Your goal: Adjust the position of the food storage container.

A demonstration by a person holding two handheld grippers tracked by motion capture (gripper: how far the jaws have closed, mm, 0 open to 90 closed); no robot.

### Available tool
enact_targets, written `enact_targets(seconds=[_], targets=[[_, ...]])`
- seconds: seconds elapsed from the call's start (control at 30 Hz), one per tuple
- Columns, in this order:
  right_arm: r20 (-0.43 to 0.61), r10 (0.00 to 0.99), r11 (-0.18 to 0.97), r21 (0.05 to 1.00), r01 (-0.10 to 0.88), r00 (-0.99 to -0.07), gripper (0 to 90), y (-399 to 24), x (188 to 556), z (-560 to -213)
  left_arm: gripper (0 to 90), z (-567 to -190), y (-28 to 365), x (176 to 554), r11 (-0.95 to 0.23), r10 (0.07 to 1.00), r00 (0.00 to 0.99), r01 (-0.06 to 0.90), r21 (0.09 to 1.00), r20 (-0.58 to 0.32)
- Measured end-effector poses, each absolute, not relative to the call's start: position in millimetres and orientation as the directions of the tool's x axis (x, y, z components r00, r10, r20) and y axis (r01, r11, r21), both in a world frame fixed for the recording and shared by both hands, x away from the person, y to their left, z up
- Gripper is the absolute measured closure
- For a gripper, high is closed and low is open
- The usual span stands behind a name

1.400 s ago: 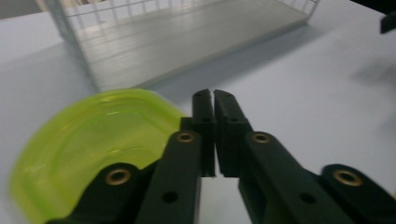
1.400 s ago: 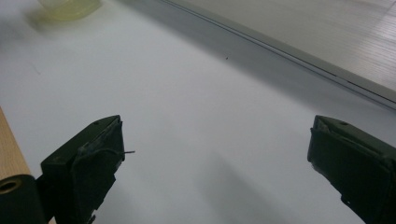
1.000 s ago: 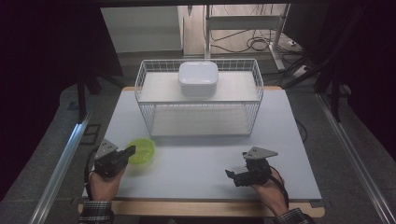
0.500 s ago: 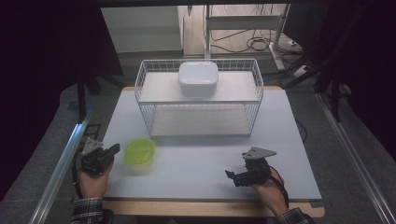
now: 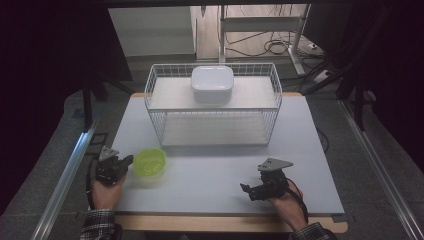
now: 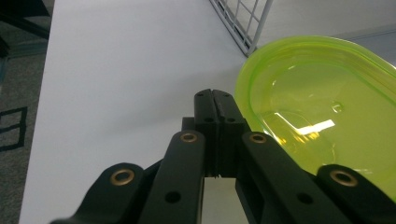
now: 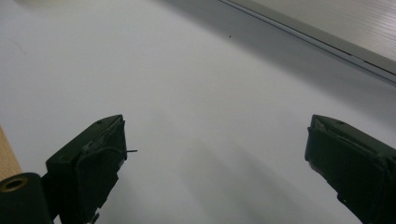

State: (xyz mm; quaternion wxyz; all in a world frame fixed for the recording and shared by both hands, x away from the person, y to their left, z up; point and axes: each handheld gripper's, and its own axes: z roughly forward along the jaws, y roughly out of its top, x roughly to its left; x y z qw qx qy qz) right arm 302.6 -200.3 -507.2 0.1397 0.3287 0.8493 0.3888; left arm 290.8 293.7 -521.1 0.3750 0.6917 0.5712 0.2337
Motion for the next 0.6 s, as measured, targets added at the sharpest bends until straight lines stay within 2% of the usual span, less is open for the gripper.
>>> enact_targets(seconds=[0.27, 0.6], targets=[[0.019, 0.666, 0.485, 0.748, 0.452, -0.746, 6.0, -199.6, 302.9, -507.8, 89.8, -521.2, 286.5, 295.8, -0.061, 0.961, 0.25, 0.615, 0.786, -0.121], [0.016, 0.665, 0.494, 0.741, 0.456, -0.747, 6.0, -199.1, 303.3, -508.8, 89.8, -519.2, 261.7, 299.3, -0.093, 0.937, 0.32, 0.616, 0.782, -0.141]])
